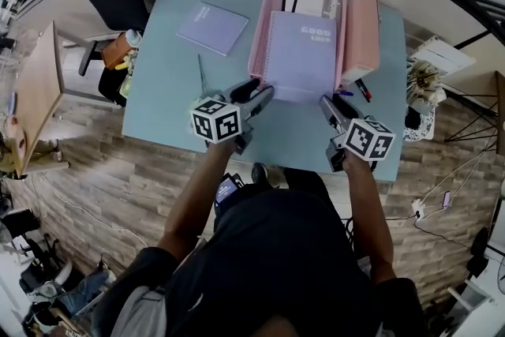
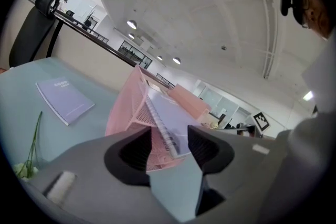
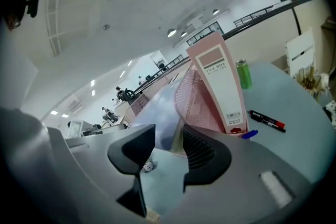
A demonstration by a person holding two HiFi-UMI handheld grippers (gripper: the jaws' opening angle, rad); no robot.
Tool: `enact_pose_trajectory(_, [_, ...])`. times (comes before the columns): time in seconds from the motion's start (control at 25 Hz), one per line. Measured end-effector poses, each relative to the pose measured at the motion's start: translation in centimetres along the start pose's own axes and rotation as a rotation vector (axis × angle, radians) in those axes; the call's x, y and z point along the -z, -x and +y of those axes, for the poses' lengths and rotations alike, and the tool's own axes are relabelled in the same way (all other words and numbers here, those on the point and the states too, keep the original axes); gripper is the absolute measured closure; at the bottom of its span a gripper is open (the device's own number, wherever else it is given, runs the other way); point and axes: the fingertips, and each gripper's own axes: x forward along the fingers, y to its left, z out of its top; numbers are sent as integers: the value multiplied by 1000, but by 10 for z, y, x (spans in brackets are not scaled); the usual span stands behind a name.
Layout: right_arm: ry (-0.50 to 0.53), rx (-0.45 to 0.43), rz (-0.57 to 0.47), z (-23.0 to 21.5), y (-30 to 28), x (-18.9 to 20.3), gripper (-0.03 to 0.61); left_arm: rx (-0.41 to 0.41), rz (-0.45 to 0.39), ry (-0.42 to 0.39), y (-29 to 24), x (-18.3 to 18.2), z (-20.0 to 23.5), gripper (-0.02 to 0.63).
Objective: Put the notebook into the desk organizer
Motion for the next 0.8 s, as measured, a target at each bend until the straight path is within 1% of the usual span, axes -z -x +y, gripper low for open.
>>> enact_pose_trajectory(0.08, [-17,1,4,-3,-1,0,431,-16,5,13,-3,2,3,370])
enact_pose_trajectory(0.24, [-24,9,8,-5,0,0,439,-28,9,26,-7,6,4,428])
enact_pose_trajectory(0.28, [-17,18,10,-6,0,0,454,-31,11,22,-7,6,3,430])
enact_pose_trajectory(0.36, [-4,40,19,-8,2,1,506,-46,20,-2,-8,6,3,431])
enact_pose_trajectory(0.44, [11,57,33,-7,3,3,515,-68,32,-53,-7,5,3,434])
enact_pose_trajectory(0.52, [63,70,34,-2,4,1,522,-97,46,-140,-5,2,1,434])
enact_pose_trajectory(0.64, [187,76,9,16,11,-8,535,-132,63,-285,-1,-3,-7,439])
enact_pose_trajectory(0.8, [380,54,5,55,10,-17,552,-137,57,-392,1,-8,-26,442])
